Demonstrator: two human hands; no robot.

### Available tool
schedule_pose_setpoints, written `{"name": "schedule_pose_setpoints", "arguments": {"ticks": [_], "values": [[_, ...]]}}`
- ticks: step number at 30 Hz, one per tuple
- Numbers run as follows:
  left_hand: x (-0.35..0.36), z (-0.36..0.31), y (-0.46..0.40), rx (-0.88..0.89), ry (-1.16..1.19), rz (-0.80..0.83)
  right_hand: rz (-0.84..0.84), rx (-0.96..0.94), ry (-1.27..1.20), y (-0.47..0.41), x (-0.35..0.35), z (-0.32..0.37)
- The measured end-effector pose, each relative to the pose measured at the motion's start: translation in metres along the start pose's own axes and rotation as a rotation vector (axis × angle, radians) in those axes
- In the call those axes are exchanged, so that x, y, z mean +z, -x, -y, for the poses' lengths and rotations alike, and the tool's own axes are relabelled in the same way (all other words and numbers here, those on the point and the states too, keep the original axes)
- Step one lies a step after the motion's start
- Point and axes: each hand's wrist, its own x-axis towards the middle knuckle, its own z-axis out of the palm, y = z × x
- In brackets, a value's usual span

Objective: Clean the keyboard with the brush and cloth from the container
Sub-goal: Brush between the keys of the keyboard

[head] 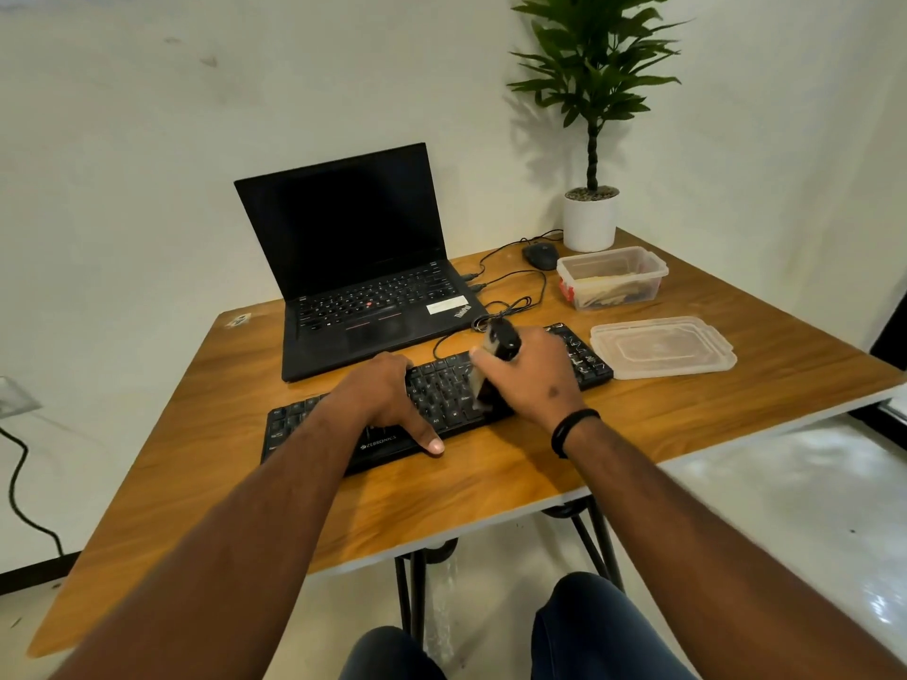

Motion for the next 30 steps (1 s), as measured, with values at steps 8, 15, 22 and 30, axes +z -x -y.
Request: {"name": "schedule_pose_setpoints", "arguments": {"ticks": [8, 15, 22, 30], "values": [[-0.002, 0.000, -0.001, -0.006, 0.007, 0.013, 0.095, -0.011, 0.003, 0.007, 0.027, 0.018], [0.001, 0.002, 0.003, -0.004, 0.068, -0.017, -0.090, 0.182, -0.098, -0.012, 0.006, 0.002], [0.003, 0.003, 0.003, 0.009, 0.090, -0.036, 0.010, 0.094, -0.087, -0.008, 0.026, 0.015], [0.003, 0.004, 0.002, 0.013, 0.112, -0.035, 0.098, 0.039, -0.044, -0.021, 0.026, 0.018]]}}
